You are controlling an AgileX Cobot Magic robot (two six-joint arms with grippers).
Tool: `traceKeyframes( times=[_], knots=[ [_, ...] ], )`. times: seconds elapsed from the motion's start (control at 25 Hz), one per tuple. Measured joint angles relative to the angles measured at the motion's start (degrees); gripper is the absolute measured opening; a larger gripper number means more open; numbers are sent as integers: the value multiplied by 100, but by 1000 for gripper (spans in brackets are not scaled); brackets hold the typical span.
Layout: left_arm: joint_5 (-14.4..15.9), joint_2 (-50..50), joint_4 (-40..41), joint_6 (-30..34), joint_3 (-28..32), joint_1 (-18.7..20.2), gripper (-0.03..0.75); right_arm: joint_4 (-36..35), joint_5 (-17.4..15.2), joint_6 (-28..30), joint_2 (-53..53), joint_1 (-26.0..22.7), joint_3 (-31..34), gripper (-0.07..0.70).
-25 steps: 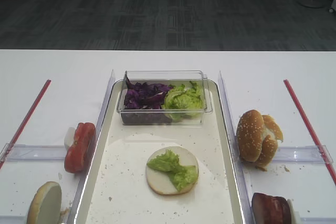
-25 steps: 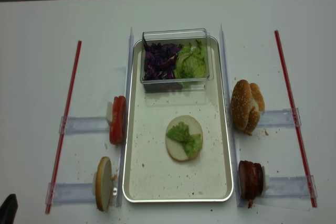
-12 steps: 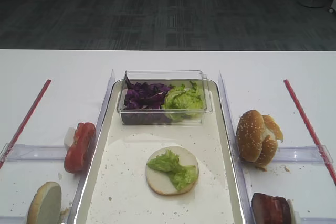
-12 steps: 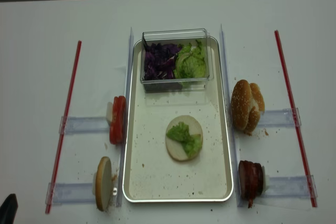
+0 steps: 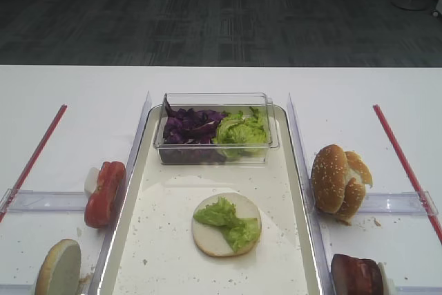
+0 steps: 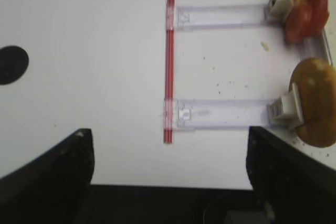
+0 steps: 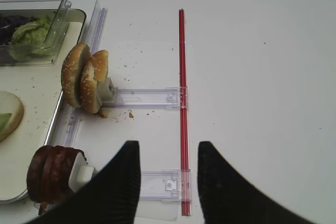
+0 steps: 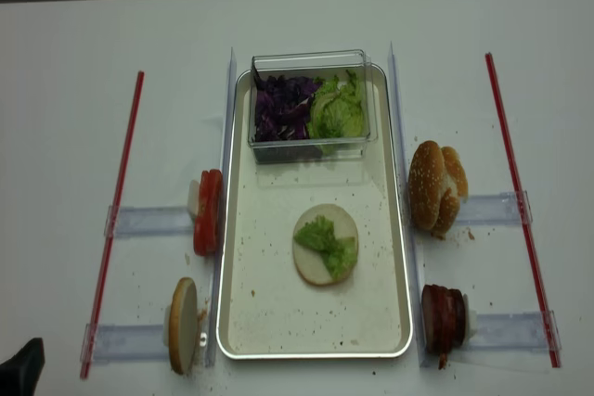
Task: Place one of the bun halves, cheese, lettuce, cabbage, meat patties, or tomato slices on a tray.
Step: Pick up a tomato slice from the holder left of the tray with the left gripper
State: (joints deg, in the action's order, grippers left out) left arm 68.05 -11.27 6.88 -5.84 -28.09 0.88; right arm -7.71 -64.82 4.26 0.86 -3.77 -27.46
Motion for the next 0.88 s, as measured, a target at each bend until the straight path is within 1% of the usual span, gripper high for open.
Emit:
traceKeyframes(
  times=[0.4,0.52,0.68,0.88],
  knots=[
    [-91,-3304,-10,0,0,0,545,0,0,0,0,0,0,228],
    [-126,-3981,-106,0,-10,0,545,0,0,10,0,0,0,195],
    [-159,-4412,-143,0,-19,0,545,0,0,10,0,0,0,157],
    [-209,-4503,-143,0,-35,0,545,0,0,10,0,0,0,140]
  ],
)
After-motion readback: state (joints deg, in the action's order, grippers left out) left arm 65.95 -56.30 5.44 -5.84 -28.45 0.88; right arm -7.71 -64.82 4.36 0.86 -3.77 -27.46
